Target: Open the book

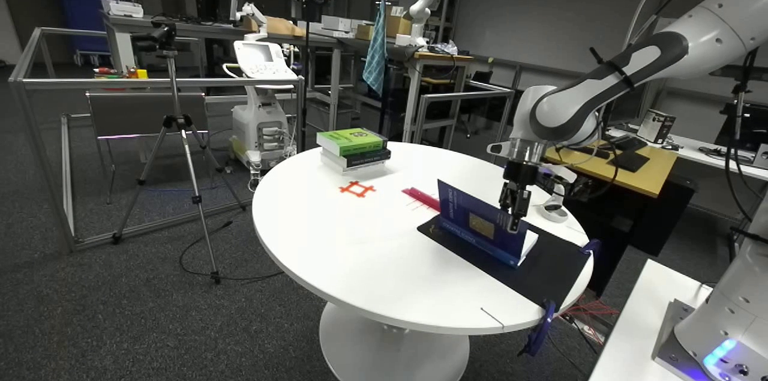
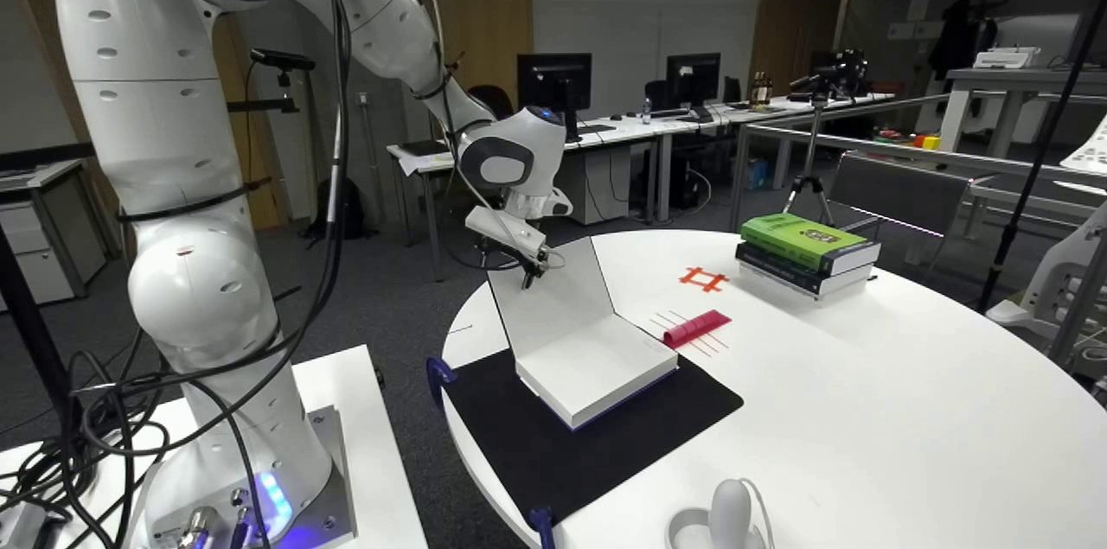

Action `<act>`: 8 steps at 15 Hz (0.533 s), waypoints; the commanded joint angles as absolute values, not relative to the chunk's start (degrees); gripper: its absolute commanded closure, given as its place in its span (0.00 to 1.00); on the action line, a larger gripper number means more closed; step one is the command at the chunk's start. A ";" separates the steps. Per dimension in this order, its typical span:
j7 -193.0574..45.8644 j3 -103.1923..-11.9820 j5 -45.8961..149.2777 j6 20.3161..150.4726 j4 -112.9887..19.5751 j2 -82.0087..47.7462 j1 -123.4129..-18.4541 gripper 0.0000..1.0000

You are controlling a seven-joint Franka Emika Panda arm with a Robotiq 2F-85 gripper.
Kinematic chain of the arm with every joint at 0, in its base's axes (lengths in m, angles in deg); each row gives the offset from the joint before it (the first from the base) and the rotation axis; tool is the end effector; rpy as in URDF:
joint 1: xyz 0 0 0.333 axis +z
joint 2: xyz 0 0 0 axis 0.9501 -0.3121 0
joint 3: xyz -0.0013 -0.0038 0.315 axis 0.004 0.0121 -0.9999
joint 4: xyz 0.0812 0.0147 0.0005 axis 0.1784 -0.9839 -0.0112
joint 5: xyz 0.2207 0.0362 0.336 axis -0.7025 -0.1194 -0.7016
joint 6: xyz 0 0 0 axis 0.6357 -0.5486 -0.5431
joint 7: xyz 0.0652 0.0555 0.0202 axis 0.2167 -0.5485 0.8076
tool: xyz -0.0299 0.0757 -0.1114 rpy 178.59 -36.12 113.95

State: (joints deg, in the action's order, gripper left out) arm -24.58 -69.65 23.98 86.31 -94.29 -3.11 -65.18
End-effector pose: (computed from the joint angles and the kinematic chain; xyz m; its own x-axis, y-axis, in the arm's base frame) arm 0.4555 0.1351 0.2359 0.7674 0.6377 0.0668 0.6250 -0.7207 -0.2999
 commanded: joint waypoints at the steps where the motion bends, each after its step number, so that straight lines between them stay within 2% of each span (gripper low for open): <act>1: -27.68 -70.62 26.24 91.56 -94.10 -5.86 -64.28 0.00; 8: -35.55 -72.61 34.32 97.23 -93.00 -11.80 -63.88 0.00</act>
State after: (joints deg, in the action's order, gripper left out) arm -32.17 -72.05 30.75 95.14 -93.73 -9.91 -64.01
